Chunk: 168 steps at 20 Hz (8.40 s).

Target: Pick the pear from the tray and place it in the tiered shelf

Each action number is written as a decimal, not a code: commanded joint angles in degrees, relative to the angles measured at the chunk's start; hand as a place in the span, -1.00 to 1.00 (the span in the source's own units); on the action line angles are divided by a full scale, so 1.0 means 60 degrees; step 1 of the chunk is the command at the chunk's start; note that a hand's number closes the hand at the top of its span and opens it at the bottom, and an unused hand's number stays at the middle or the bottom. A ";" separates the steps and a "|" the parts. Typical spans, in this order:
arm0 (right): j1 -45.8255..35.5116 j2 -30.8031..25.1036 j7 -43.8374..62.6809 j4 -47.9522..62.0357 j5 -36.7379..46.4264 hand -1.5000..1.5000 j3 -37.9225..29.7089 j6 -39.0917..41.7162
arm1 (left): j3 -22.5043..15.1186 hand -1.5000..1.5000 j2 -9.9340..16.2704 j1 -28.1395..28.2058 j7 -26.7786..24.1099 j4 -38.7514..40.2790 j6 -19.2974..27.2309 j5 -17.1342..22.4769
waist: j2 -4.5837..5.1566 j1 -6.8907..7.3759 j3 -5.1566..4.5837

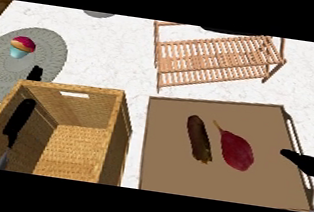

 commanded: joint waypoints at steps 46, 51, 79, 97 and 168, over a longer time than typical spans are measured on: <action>-0.4389 0.1963 1.2175 0.0350 0.6434 -1.00 0.7004 0.5016 | -0.0443 0.00 -0.0272 0.0584 -0.0389 0.0245 -0.2091 -0.0531 | 0.0128 0.0308 -0.0145; -0.4450 0.2135 1.1791 0.0909 0.6528 -1.00 0.6840 0.5197 | -0.0497 0.00 -0.0647 0.0491 -0.0573 0.0456 -0.1835 -0.0818 | 0.0156 0.0217 -0.0138; -0.4316 0.2912 0.9325 0.2792 0.7893 1.00 0.6036 0.5187 | -0.0248 0.00 -0.1172 0.0737 -0.0921 0.0764 -0.2291 -0.1243 | 0.0148 0.0290 -0.0119; -0.2405 -0.0377 0.4870 -0.1023 0.5621 1.00 0.2341 0.3681 | 0.0142 0.00 -0.1176 0.0964 -0.0336 0.0159 -0.2248 -0.1436 | 0.0050 -0.0182 -0.0107; -1.0543 0.1497 0.0157 0.9927 0.1888 -1.00 -0.5637 -0.1412 | 0.0874 0.00 -0.1793 0.0532 -0.0331 0.0397 -0.3320 -0.2037 | 0.0246 0.0356 -0.0098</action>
